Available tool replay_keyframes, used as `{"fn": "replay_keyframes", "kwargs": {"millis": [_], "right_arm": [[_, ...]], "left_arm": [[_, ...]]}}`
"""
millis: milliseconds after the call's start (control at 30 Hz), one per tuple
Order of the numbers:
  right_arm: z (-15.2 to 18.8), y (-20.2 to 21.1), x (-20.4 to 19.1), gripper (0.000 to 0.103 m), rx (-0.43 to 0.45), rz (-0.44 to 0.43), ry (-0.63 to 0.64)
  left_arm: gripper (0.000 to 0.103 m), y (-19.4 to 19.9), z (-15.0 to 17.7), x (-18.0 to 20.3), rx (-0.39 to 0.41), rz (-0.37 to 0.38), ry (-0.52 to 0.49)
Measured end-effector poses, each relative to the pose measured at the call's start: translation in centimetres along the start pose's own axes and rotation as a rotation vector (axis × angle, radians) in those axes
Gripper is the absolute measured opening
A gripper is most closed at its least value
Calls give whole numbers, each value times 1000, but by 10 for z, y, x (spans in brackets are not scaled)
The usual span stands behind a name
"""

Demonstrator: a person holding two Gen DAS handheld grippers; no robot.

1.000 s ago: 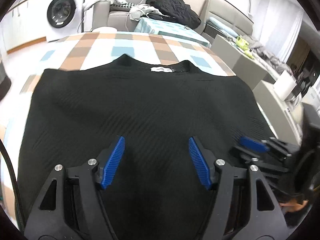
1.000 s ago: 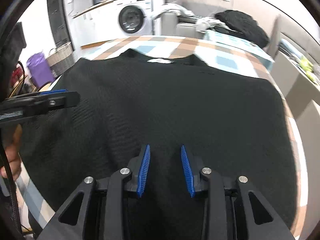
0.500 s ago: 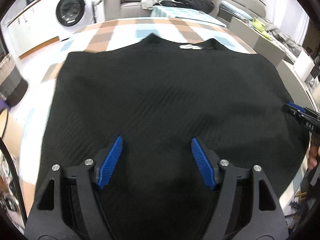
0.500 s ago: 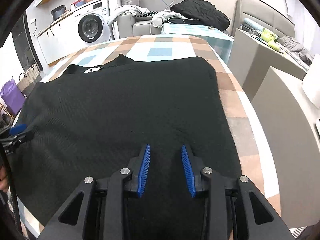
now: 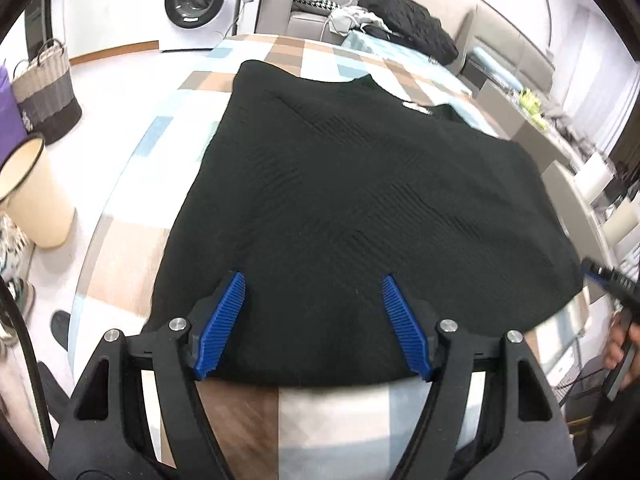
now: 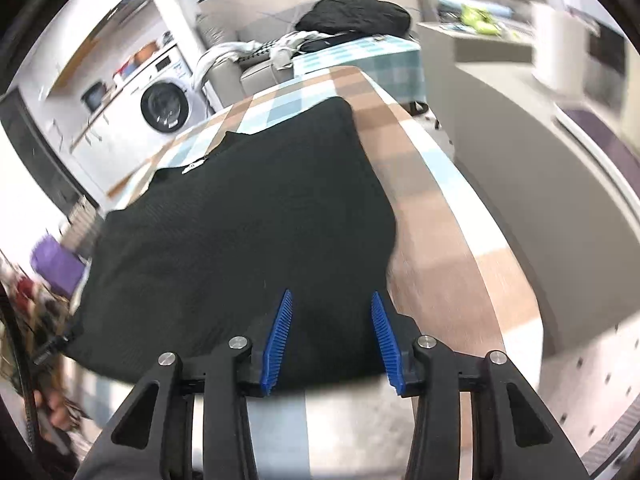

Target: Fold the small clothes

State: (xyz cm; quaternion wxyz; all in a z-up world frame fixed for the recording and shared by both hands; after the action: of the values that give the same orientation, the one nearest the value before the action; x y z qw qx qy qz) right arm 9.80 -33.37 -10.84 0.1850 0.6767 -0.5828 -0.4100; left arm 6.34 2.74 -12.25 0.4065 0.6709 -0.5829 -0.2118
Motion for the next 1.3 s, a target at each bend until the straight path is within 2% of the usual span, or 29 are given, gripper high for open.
{"fn": "replay_keyframes", "kwargs": {"millis": [200, 333, 433, 667, 733, 800, 900, 1067, 1300], "right_arm": [[31, 11, 17, 44, -29, -98, -131], [38, 4, 23, 44, -54, -248, -255], [37, 0, 22, 44, -50, -268, -264], [25, -6, 21, 43, -32, -256, -247], [22, -9, 20, 41, -26, -241, -235], [21, -10, 21, 39, -24, -229, -224], [17, -12, 25, 39, -17, -231, -243], [9, -14, 23, 39, -36, -200, -179], [5, -11, 33, 40, -30, -192, -194]], "left_arm": [[69, 27, 17, -17, 23, 56, 105], [69, 43, 27, -29, 31, 79, 175], [69, 50, 37, -38, 25, 63, 211], [69, 42, 39, -48, 13, 40, 265], [65, 37, 35, -46, 15, 25, 271], [46, 30, 31, -44, 13, -12, 263], [27, 23, 25, -45, 10, -21, 275], [26, 12, 15, -42, 7, -21, 294], [26, 6, 12, -42, 5, -8, 305]]}}
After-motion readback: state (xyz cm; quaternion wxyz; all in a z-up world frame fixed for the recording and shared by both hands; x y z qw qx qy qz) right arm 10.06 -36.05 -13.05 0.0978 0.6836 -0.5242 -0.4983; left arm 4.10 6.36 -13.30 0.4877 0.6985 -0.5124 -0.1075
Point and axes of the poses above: each gripper's, at about its wrist camera, not at the fingertips, and y roughly against the way its jaws point, x to its right, z to its underside, the point moved 3 cm from there along -y, roughly the way its jaws point, and after that the axes turned 4 degrees about -z, right-handed, at the moved point
